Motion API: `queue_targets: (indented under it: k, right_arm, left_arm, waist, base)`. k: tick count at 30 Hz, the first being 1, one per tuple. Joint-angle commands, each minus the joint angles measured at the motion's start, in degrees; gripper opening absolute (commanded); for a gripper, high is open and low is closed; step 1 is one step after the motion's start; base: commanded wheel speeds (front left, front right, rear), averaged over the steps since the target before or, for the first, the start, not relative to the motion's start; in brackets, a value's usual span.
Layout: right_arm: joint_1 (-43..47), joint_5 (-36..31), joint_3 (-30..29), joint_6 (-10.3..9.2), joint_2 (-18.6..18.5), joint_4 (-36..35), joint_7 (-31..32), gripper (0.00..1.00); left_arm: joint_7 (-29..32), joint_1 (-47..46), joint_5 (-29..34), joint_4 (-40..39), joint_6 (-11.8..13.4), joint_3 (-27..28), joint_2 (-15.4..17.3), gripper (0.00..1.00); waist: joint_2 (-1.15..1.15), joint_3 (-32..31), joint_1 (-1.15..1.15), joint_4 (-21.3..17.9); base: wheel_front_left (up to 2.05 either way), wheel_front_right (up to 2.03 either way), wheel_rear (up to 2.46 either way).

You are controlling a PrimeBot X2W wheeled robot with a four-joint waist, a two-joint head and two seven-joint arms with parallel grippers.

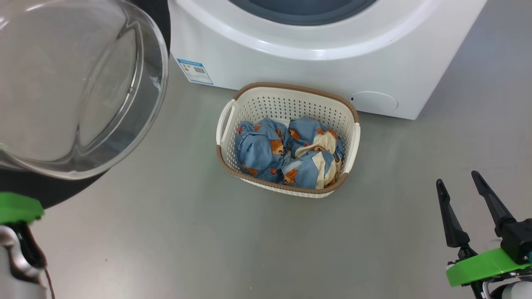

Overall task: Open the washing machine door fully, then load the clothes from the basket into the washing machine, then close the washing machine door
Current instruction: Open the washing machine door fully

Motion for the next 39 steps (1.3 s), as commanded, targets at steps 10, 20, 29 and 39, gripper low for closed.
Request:
queue_targets:
  k: [10,20,29,39]
  right_arm:
    - [0.79,0.01,1.84,0.09,1.24,-0.36,-0.68,1.0]
    - [1.95,0.04,3.23,0.09,2.65,-0.18,-0.68,1.0]
    - [2.78,-0.05,4.35,0.09,3.88,-0.36,-0.68,1.0]
    - [3.09,-0.01,5.14,0.09,4.43,-0.59,-0.68,1.0]
  left_arm:
    - [-0.22,14.83,7.73,-17.35,-2.72,3.81,-4.78,0.0]
    - [-0.22,24.34,10.79,-26.34,-5.68,-2.09,-8.0,0.0]
    - [-0.2,27.73,11.02,-27.02,-7.09,-9.55,-8.74,0.0]
    - [0.79,27.88,11.25,-23.82,-8.87,-13.92,-8.7,1.0]
  waist:
    - [0.0,-4.41,0.0,0.09]
    - [0.0,-7.76,0.0,-1.67]
    - [0.0,-10.29,0.0,-5.74]
    - [0.0,-11.74,0.0,-11.38]
  base:
    - [0.0,0.0,0.0]
    - [0.0,0.0,0.0]
    - [0.0,0.0,0.0]
    - [0.0,0.0,0.0]
